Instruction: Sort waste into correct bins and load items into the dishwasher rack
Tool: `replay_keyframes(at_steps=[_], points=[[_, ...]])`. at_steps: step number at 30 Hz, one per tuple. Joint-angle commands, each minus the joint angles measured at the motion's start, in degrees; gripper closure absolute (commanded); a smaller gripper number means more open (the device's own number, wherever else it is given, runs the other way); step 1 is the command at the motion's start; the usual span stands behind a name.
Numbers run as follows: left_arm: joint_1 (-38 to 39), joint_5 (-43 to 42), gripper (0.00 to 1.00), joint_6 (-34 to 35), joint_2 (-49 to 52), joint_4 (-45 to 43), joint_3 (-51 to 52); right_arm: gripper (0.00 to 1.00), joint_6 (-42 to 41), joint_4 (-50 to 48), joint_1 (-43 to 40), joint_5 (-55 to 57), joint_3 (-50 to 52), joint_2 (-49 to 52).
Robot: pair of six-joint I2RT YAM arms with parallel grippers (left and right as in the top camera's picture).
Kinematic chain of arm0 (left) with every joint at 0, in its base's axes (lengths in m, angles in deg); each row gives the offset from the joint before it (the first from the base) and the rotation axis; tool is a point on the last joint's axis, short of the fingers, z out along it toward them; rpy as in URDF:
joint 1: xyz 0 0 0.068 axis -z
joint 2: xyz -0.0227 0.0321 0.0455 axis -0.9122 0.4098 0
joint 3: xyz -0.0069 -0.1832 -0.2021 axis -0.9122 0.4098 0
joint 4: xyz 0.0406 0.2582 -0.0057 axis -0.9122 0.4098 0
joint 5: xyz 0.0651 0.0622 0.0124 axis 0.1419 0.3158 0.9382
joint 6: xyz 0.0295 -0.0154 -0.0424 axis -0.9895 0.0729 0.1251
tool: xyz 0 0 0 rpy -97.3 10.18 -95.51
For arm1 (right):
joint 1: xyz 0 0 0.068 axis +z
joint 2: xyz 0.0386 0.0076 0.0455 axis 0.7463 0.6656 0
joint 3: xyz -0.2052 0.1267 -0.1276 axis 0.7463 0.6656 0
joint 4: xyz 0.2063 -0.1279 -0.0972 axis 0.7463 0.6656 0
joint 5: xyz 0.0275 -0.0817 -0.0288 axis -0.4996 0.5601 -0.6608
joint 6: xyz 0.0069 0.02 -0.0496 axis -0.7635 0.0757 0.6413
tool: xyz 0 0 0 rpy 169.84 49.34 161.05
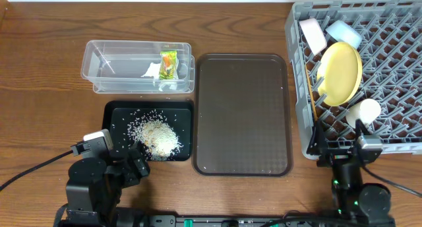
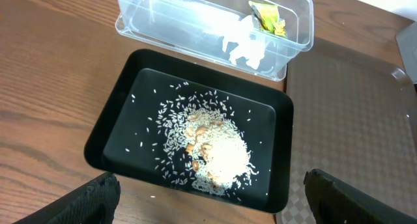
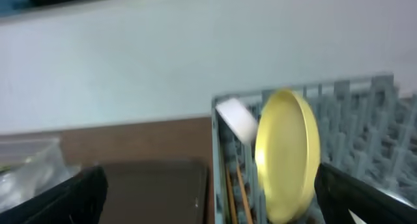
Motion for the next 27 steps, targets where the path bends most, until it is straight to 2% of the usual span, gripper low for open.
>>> replay_keyframes(at_steps=[1,3,12,27], points=[[0.1,0.7,0.07,0.1,-0.1,0.1,0.2,0.01,1.5,-7.4,-0.5,0.9,6.2,-0.7],[0.1,0.7,0.07,0.1,-0.1,0.1,0.2,0.01,1.4,-11.9,-0.5,1.1,9.5,-0.7],[0.1,0.7,0.07,0.1,-0.1,0.1,0.2,0.0,1.4,-1.0,-0.4,-1.8,9.3,-0.7],[0.1,0.7,0.07,0.1,-0.1,0.1,0.2,0.01,1.4,-1.2,-0.4,-1.8,9.3,-0.3]])
